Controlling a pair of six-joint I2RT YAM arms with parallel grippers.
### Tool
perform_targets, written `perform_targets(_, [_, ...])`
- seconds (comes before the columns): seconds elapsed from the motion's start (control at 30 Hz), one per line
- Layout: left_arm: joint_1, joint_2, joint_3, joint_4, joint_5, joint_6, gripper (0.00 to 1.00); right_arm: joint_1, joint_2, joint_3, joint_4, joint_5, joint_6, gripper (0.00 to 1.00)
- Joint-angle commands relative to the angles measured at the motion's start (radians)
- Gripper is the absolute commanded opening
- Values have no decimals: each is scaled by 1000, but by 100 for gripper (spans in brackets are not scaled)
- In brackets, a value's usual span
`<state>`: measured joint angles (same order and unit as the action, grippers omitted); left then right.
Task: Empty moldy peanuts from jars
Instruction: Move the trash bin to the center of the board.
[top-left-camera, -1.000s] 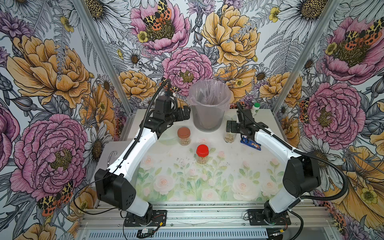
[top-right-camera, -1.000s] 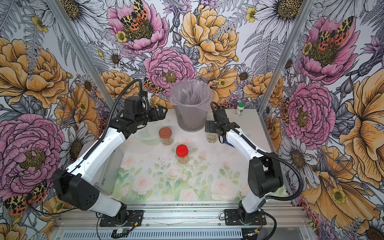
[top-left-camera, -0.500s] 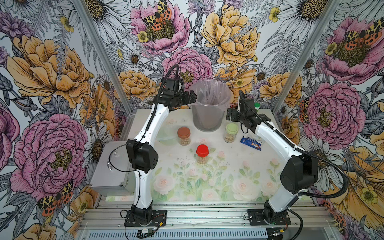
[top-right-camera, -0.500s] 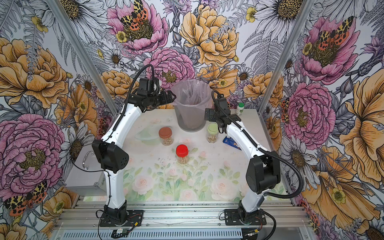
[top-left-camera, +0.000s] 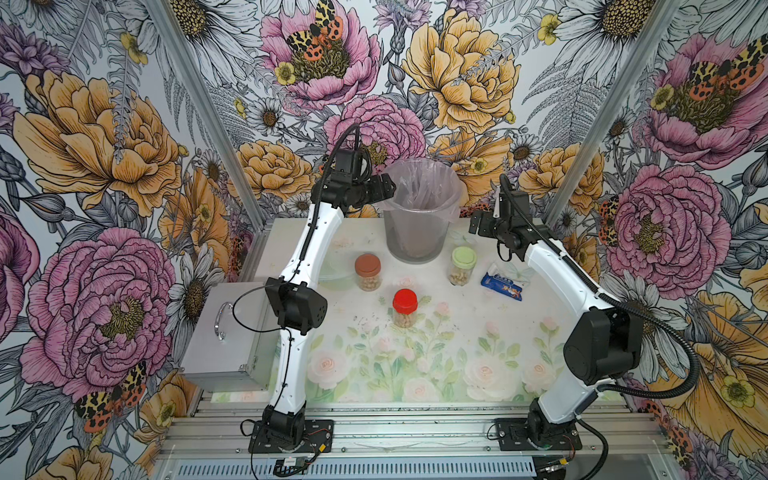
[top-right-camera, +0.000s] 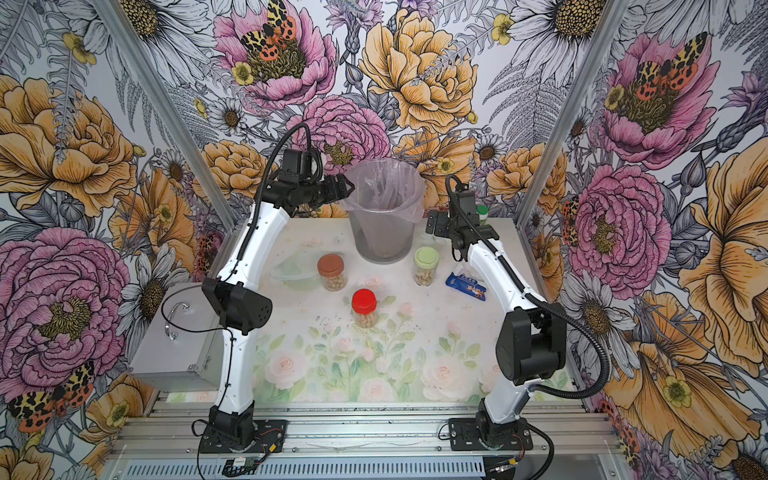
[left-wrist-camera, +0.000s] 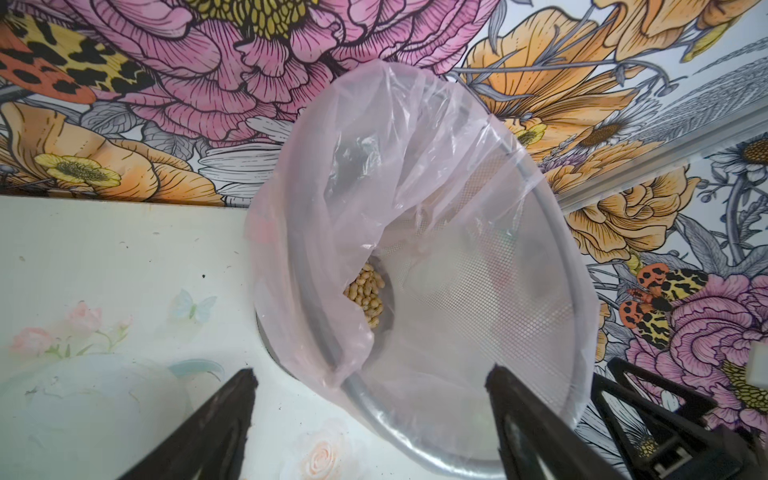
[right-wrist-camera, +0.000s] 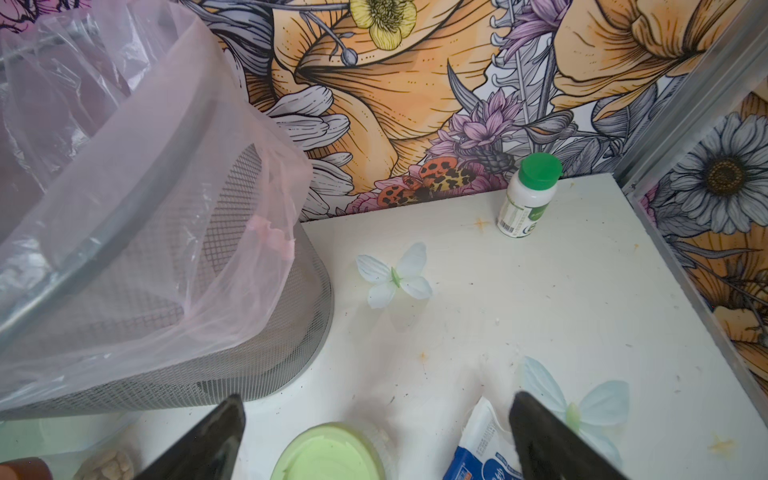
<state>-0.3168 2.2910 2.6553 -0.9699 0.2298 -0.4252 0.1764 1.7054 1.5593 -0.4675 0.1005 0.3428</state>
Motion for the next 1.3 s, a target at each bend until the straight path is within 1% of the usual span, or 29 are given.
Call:
perform_targets(0.0, [-7, 58, 15, -43, -33, -21, 87, -14, 11, 26, 33, -15, -15, 99])
perform_targets(0.23, [-10, 127, 91, -40, -50, -32, 87, -29, 11, 25, 50, -34, -19, 99])
perform_targets(0.33, [-12, 151, 125, -41, -56, -41, 84, -31, 11, 25, 55, -25, -31, 99])
perform_targets(0.47, [-19, 172, 144, -39, -68, -47, 72, -47, 31, 38, 62, -8, -23, 99])
perform_targets(0.57, [-23, 177, 148, -39, -76, -49, 64, -64, 72, 77, 63, 29, 24, 99])
perform_targets(0.63, [-24, 177, 151, -38, -75, -47, 59, -82, 112, 111, 64, 36, 74, 99])
perform_targets(0.73, [-22, 178, 152, -38, -73, -46, 56, -112, 210, 194, 64, 6, 144, 96])
perform_targets(0.77, [-22, 179, 152, -38, -71, -47, 56, -119, 249, 224, 63, -13, 163, 95])
perform_targets(0.8, [-22, 179, 153, -38, -71, -46, 55, -123, 286, 262, 63, -35, 171, 89])
perform_targets(0.83, [-20, 179, 153, -38, -69, -44, 54, -121, 320, 297, 63, -47, 174, 85])
perform_targets(0.87, [-19, 179, 152, -38, -67, -44, 53, -120, 352, 327, 62, -51, 173, 83])
perform_targets(1.0, [-15, 182, 150, -38, -50, -40, 52, -116, 480, 457, 61, -63, 163, 82])
perform_targets(1.13, [-11, 185, 152, -37, -43, -41, 50, -104, 572, 548, 59, -83, 165, 80])
perform_targets(1.27, [-6, 183, 155, -36, -41, -43, 48, -70, 654, 652, 19, -105, 155, 78])
